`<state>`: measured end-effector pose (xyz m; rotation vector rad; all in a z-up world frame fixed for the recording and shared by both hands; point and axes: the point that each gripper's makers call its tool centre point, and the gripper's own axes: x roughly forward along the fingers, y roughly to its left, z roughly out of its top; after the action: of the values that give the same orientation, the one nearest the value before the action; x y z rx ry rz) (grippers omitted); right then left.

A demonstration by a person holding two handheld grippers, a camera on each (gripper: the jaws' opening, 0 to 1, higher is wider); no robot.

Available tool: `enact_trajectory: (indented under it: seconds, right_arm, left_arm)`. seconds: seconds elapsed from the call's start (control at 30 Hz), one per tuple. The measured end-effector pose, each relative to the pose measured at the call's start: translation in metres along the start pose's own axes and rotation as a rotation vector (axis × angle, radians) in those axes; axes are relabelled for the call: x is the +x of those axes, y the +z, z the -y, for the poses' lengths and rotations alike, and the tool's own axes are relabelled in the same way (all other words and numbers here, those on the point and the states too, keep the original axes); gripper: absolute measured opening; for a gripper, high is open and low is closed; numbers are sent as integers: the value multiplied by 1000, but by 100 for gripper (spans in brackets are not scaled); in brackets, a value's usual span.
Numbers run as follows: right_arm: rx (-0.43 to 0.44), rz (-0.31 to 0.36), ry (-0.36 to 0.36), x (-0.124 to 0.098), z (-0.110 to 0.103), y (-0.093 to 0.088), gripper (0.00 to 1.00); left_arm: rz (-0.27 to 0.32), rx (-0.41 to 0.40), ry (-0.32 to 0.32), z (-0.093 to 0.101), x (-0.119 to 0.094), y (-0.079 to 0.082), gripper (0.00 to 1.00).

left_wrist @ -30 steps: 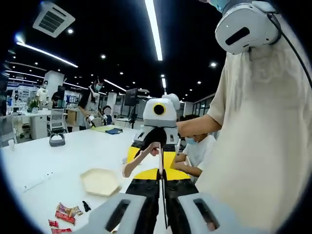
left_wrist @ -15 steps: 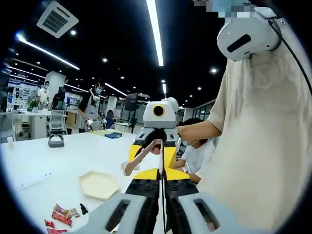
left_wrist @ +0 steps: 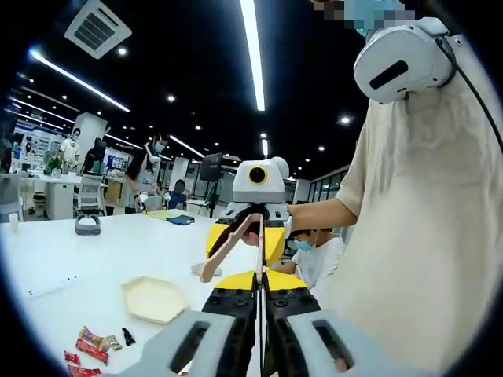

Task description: Place the target food into the container with the food tongs after gripping and lifting it, then release it inside without dropping or visibly crushing the food.

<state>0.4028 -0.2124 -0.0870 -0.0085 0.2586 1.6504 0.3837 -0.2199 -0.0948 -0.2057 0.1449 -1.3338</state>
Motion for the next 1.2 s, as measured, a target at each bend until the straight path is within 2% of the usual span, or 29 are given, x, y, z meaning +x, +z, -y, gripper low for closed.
enact_trajectory:
  seconds: [0.13,0.27,0.43,0.53,0.57,0.63,0.67,0.77,1.03,1.2]
  right_arm:
    - [4,36,-2,0,-1,10,28]
    - [-7,16,-4,1,-1,7,28]
    - [16,51,-15,-2,1,13,28]
    - [14,52,-17,0,1,13,28]
    - [-3,25,-21,0,2,9,28]
    - [-17,-5,-20,-2,3,5,29]
    - [-32,-22,-28,-4,4,3,29]
    - [-33,-33,-29,-6,2,2,31]
    - [4,28,-37,-9,3,11,30]
    - [50,115,-14,-9,-1,23,30]
  left_arm:
    - [-19,-3,-6,2,4,-5,0]
    - [-28,-4,-4,1,5,-8,0]
    - [0,-13,-7,0,6,-2,0]
    - [-4,-13,-9,-1,11,-4,0]
    - [-16,-6,-3,-2,12,-6,0]
    - [4,-7,2,-2,12,-3,0]
    - [39,-11,11,-2,10,4,0]
    - [62,-6,19,-2,7,10,0]
    - [122,-8,12,0,3,24,0]
    - [185,-30,-12,3,-1,35,0]
